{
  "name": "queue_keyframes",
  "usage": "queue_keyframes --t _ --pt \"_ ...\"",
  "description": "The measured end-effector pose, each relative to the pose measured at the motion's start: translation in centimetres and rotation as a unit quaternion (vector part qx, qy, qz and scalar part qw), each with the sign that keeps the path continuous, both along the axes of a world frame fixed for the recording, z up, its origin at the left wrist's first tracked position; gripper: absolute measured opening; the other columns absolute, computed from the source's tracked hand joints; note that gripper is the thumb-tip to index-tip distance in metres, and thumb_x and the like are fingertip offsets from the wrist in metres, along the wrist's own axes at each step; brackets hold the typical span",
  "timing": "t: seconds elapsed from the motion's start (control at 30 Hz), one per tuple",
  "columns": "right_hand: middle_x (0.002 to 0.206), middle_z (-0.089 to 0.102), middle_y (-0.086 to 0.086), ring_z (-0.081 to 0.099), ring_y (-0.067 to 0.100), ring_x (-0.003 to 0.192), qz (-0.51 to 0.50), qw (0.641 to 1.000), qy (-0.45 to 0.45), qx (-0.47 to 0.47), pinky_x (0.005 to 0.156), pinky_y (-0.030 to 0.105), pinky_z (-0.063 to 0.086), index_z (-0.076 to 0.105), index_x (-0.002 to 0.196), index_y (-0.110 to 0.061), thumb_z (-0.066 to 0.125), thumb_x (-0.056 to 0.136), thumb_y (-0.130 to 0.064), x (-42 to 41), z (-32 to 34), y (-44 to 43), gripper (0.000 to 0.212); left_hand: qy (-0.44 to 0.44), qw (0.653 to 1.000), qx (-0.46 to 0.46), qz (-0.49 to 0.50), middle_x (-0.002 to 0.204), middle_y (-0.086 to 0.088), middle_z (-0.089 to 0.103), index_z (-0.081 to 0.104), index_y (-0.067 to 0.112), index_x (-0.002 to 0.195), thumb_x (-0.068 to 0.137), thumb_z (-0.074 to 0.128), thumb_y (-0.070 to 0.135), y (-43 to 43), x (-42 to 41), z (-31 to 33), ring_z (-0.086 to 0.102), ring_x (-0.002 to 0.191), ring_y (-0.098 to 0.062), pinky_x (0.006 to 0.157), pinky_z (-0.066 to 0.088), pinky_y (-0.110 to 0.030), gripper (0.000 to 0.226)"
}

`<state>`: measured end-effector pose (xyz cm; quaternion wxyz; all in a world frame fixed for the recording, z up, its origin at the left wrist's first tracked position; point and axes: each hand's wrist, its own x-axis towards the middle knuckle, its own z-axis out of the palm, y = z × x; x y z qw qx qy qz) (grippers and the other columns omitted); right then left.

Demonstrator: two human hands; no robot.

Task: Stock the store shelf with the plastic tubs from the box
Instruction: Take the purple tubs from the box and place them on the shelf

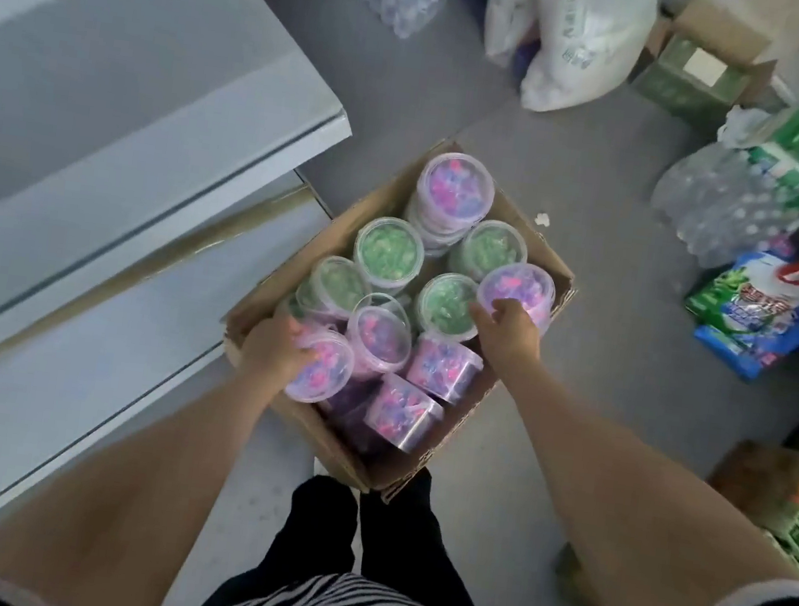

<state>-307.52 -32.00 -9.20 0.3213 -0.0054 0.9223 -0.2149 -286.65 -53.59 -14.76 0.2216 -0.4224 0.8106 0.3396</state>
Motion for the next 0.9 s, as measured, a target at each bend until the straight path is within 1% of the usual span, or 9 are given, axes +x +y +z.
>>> queue_keyframes --t 0.13,0.23,0.37,0.47,0.53,0.6,0.67,0.73,0.9 --pt "0.116 0.069 0.004 0.06 0.025 0.112 -0.035 0.999 0.007 -0.023 0.086 0.027 0.039 0.06 0.127 -0.013 0.059 0.092 -0.049 -2.2 0.0 0.8 0.05 -0.088 0.994 -0.006 -0.06 0.1 -0.013 0.069 0.06 0.001 0.109 0.071 0.079 0.045 -1.0 -1.5 0.7 0.065 0.091 -0.03 0.076 0.049 -0.037 0.061" --pt "0.112 0.07 0.002 0.061 0.025 0.108 -0.031 0.999 0.028 -0.022 0.082 0.026 0.038 0.062 0.121 -0.016 0.062 0.09 -0.05 -3.3 0.3 1.4 0.046 -0.127 0.987 0.018 -0.102 0.103 -0.009 0.068 0.064 0.005 0.105 0.073 0.077 0.046 -2.0 -3.2 1.9 0.064 0.097 -0.027 0.084 0.052 -0.035 0.053" --pt "0.113 0.067 0.005 0.061 0.028 0.107 -0.059 0.996 0.066 -0.02 0.084 0.032 0.044 0.057 0.118 -0.018 0.072 0.082 -0.049 -4.9 0.7 2.4 0.049 -0.086 0.983 0.149 0.062 0.101 -0.008 0.066 0.061 0.006 0.102 0.059 0.088 0.032 -3.4 -4.9 2.8 0.063 0.094 -0.026 0.091 0.053 -0.041 0.057" --pt "0.124 0.056 0.007 0.056 0.029 0.113 -0.082 0.992 0.099 -0.011 0.091 0.037 0.046 0.054 0.121 -0.016 0.077 0.078 -0.047 -6.1 0.4 3.4 0.058 -0.073 0.926 0.3 0.216 0.106 -0.012 0.063 0.058 0.001 0.112 0.069 0.085 0.016 -3.1 -5.8 3.3 0.061 0.095 -0.026 0.093 0.052 -0.043 0.052" --pt "0.128 0.05 0.01 0.051 0.03 0.12 -0.093 0.991 0.098 0.004 0.101 0.043 0.044 0.053 0.126 -0.014 0.078 0.076 -0.047 -6.7 -0.1 4.1 0.065 -0.054 0.9 0.339 0.27 0.116 -0.017 0.064 0.057 -0.001 0.118 0.073 0.082 0.012 -2.6 -6.0 3.7 0.062 0.104 -0.032 0.09 0.053 -0.047 0.054" --pt "0.13 0.049 0.013 0.049 0.031 0.122 -0.117 0.991 0.054 0.02 0.104 0.045 0.043 0.054 0.128 -0.009 0.076 0.077 -0.05 -7.4 -0.8 4.6 0.069 -0.032 0.884 0.353 0.305 0.112 -0.018 0.065 0.058 -0.002 0.114 0.078 0.076 0.009 -1.8 -5.8 4.6 0.063 0.101 -0.031 0.088 0.053 -0.042 0.043" --pt "0.123 0.056 0.017 0.051 0.031 0.119 -0.13 0.991 0.006 0.036 0.103 0.042 0.045 0.062 0.121 -0.006 0.072 0.077 -0.057 -7.8 -1.5 5.0 0.068 -0.015 0.865 0.362 0.346 0.103 -0.016 0.067 0.059 -0.001 0.109 0.081 0.072 0.004 -1.1 -5.2 5.5 0.064 0.092 -0.025 0.087 0.05 -0.037 0.031" --pt "0.11 0.066 0.016 0.055 0.032 0.115 -0.145 0.989 -0.015 0.032 0.097 0.043 0.05 0.069 0.112 -0.007 0.07 0.076 -0.06 -7.9 -1.8 5.1 0.064 0.006 0.844 0.379 0.379 0.108 -0.016 0.067 0.058 -0.002 0.115 0.08 0.073 0.004 -0.6 -4.3 5.8 0.065 0.092 -0.023 0.086 0.05 -0.035 0.038" --pt "0.099 0.064 0.01 0.06 0.027 0.087 -0.234 0.967 -0.068 -0.068 0.076 0.033 0.05 0.065 0.107 -0.009 0.078 0.081 -0.035 -6.7 -0.6 4.4 0.038 0.043 0.798 0.393 0.455 0.115 -0.019 0.064 0.058 -0.002 0.115 0.058 0.084 0.011 -0.2 -2.1 6.4 0.064 0.099 -0.024 0.059 0.059 -0.03 0.064"
